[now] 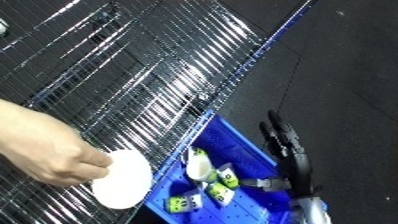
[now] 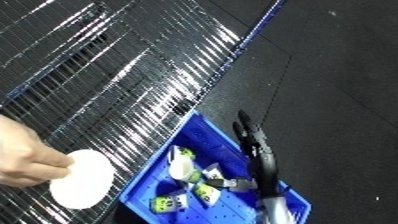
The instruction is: Pick up the object and place it into the box
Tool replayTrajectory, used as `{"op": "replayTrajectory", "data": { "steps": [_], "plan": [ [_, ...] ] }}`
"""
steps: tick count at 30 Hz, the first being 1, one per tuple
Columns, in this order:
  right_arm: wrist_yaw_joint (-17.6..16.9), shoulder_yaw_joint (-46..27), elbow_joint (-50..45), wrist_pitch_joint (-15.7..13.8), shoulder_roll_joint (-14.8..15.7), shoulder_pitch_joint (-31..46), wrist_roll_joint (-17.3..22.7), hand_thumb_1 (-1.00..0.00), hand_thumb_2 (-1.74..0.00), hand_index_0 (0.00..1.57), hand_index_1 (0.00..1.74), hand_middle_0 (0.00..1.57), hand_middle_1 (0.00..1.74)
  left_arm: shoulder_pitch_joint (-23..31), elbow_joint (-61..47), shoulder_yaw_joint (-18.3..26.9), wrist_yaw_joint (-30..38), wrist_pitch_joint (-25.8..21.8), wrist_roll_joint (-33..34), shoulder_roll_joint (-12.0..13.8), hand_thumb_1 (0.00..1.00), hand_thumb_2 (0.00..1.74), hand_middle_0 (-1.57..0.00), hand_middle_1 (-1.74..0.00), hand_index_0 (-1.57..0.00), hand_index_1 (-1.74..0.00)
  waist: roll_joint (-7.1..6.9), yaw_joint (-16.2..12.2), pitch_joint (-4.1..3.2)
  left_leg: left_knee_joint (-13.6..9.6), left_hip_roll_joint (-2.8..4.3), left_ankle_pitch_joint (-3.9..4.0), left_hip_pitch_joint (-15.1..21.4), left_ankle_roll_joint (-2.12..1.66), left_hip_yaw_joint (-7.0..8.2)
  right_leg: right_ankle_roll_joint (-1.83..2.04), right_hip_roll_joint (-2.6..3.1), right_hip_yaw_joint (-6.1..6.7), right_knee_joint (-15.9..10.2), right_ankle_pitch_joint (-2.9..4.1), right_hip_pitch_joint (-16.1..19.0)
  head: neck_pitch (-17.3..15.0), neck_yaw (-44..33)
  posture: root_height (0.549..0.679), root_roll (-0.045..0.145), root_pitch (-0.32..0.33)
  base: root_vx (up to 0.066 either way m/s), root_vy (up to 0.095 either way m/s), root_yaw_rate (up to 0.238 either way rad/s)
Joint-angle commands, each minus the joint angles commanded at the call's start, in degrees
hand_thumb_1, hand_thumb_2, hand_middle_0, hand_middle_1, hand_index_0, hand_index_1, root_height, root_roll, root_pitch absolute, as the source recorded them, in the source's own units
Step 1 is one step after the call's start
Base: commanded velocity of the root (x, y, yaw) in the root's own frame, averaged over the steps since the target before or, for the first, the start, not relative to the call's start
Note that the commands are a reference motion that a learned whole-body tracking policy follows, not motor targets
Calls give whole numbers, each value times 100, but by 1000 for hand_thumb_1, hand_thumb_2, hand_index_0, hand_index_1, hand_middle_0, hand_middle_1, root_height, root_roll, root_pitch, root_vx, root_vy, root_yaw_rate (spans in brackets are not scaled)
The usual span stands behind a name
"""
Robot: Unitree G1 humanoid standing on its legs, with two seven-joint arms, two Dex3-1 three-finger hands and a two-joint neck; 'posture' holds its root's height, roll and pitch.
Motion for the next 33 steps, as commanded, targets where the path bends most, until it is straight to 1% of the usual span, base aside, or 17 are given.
{"op": "replayTrajectory", "data": {
  "steps": [3,7,10,12,15,19,25,28,33],
  "plan": [
    [101,17,-48,-29,14,22,-96,0,0,0,0,0,0,0,-3,3,1,13,-7,-7,1000,1740,-1570,-1740,-1570,-1740,-24,15,0,50,4,-29,7,6,-9,-3,-17,-9,27,-12,30,-94,-173,649,97,109,22,18,13],
    [319,95,-280,-43,46,30,-371,0,0,0,0,0,0,20,-68,6,8,48,9,-4,1000,1740,-1570,-1740,-1570,-1740,-71,65,0,76,5,-52,42,19,-38,-8,-35,-31,34,-33,96,-160,-544,649,96,100,21,-1,58],
    [447,220,-549,57,53,-30,-631,0,0,0,0,0,0,-6,-103,-3,35,82,29,6,1000,1740,-1570,-1740,-1570,-1740,-120,128,0,78,3,-43,43,26,-74,-9,-34,-62,41,-38,122,-219,-775,649,93,96,-2,-30,93],
    [516,315,-722,164,32,-103,-733,0,0,0,0,0,0,-33,-107,-6,49,111,47,13,1000,1740,-1570,-1740,-1570,-1740,-153,180,0,93,6,-34,24,26,-104,-10,-35,-88,60,-39,126,-287,-935,649,91,94,-5,-46,92],
    [647,442,-907,300,14,-228,-777,0,0,0,0,0,0,-58,-104,-3,55,159,83,22,1000,1740,-1570,-1740,-1570,-1740,-190,256,0,128,12,-25,-9,23,-151,-12,-40,-125,104,-49,132,-371,-1085,648,88,90,3,-40,74],
    [875,610,-1045,495,31,-447,-854,0,0,0,0,0,0,-100,-77,20,70,219,107,35,1000,1740,-1570,-1740,-1570,-1740,-230,356,0,197,12,-21,-57,15,-211,-18,-63,-177,176,-72,142,-528,-1310,647,86,85,11,-25,61],
    [1107,874,-1090,835,75,-764,-923,0,0,0,0,0,0,-174,-68,43,66,377,167,90,1000,1740,-1570,-1740,-1570,-1740,-313,528,0,339,7,-27,-158,25,-321,-32,-89,-258,316,-105,139,-773,-1578,646,80,77,17,-33,85],
    [1187,991,-1001,917,124,-909,-929,0,0,0,0,0,0,-222,-60,49,74,435,187,139,1000,1740,-1570,-1740,-1570,-1740,-361,629,0,376,-10,-19,-200,31,-393,-24,-101,-305,352,-112,160,-848,-1721,645,76,72,27,-49,117],
    [1306,1196,-823,1013,224,-1169,-870,0,0,0,0,0,0,-338,-44,57,124,553,241,215,1000,1740,-1570,-1740,-1570,-1740,-430,804,0,397,-46,14,-271,45,-501,5,-123,-397,394,-109,168,-921,-2057,644,67,70,23,-52,130]
  ]
}}
